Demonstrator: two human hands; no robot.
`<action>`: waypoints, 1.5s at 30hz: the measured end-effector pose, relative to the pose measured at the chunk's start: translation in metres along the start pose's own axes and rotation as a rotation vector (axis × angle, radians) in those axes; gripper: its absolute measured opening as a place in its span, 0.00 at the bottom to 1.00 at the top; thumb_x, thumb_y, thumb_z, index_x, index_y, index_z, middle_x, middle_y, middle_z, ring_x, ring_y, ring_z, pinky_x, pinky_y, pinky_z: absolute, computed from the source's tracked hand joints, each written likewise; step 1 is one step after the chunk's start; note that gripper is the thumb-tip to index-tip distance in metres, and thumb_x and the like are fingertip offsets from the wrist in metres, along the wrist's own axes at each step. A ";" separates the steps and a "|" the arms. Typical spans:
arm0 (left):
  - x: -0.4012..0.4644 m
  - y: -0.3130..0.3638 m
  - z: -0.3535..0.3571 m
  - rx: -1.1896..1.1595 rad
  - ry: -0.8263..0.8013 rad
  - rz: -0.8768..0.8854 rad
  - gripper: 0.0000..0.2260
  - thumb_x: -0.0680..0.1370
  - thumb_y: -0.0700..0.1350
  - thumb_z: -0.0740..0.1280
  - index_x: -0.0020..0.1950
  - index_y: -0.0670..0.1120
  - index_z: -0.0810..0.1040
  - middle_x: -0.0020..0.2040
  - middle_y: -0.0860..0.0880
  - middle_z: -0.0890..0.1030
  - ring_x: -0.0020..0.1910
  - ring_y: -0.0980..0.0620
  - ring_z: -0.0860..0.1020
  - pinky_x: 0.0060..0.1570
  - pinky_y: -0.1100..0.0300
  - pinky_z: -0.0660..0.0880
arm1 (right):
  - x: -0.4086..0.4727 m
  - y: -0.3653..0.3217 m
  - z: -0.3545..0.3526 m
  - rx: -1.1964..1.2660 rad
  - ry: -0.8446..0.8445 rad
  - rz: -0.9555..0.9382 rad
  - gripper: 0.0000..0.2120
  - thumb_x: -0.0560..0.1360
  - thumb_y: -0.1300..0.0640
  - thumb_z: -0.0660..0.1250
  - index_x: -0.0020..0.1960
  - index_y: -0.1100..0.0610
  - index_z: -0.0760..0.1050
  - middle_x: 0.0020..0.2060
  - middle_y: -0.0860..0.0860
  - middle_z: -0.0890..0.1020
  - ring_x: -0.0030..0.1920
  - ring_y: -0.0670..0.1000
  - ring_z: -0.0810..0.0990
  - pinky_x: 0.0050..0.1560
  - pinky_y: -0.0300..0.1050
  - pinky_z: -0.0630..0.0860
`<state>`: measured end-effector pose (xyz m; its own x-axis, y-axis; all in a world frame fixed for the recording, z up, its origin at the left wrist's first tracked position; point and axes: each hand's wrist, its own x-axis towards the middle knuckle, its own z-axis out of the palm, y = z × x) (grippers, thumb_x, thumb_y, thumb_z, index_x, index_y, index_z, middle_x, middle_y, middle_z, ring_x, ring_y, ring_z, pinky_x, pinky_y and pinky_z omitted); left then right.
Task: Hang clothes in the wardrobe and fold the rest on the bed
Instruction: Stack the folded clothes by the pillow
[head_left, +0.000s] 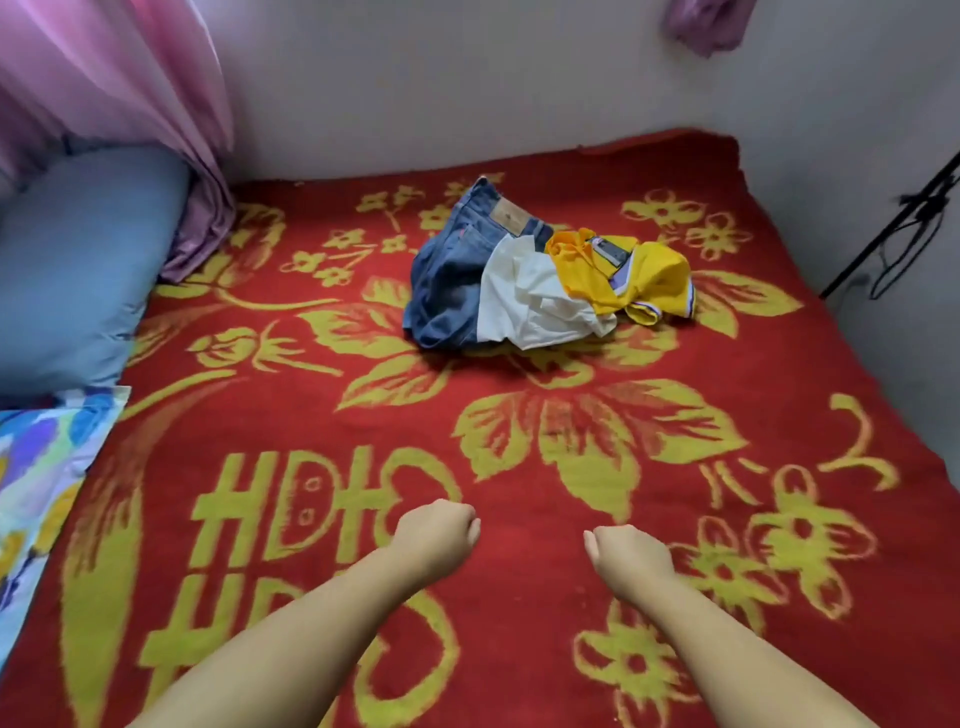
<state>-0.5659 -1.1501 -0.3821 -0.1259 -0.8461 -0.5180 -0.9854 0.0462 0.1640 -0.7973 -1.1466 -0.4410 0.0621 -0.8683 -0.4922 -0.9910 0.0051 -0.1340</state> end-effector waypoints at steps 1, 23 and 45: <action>0.020 -0.001 0.001 0.000 0.000 0.004 0.14 0.82 0.49 0.52 0.42 0.45 0.70 0.46 0.45 0.79 0.47 0.42 0.78 0.40 0.55 0.70 | 0.021 -0.003 0.008 0.018 0.005 -0.017 0.20 0.83 0.48 0.48 0.53 0.55 0.76 0.52 0.53 0.81 0.53 0.57 0.80 0.46 0.47 0.72; 0.406 -0.015 -0.016 0.467 0.442 0.194 0.24 0.80 0.37 0.54 0.76 0.47 0.58 0.78 0.42 0.54 0.77 0.44 0.51 0.72 0.46 0.52 | 0.196 -0.013 0.150 0.055 0.465 -0.137 0.24 0.73 0.50 0.53 0.66 0.52 0.75 0.69 0.55 0.72 0.72 0.54 0.62 0.69 0.60 0.54; 0.112 -0.080 0.080 -0.084 -0.082 0.213 0.07 0.82 0.48 0.53 0.44 0.51 0.61 0.46 0.45 0.78 0.47 0.41 0.76 0.40 0.52 0.65 | 0.139 -0.042 0.099 0.419 0.129 0.014 0.33 0.77 0.54 0.62 0.77 0.56 0.51 0.77 0.54 0.54 0.76 0.53 0.56 0.72 0.49 0.57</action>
<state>-0.5106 -1.2061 -0.5205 -0.3424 -0.7760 -0.5298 -0.9229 0.1722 0.3443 -0.7350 -1.2182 -0.5888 0.0068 -0.9215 -0.3883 -0.8563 0.1952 -0.4782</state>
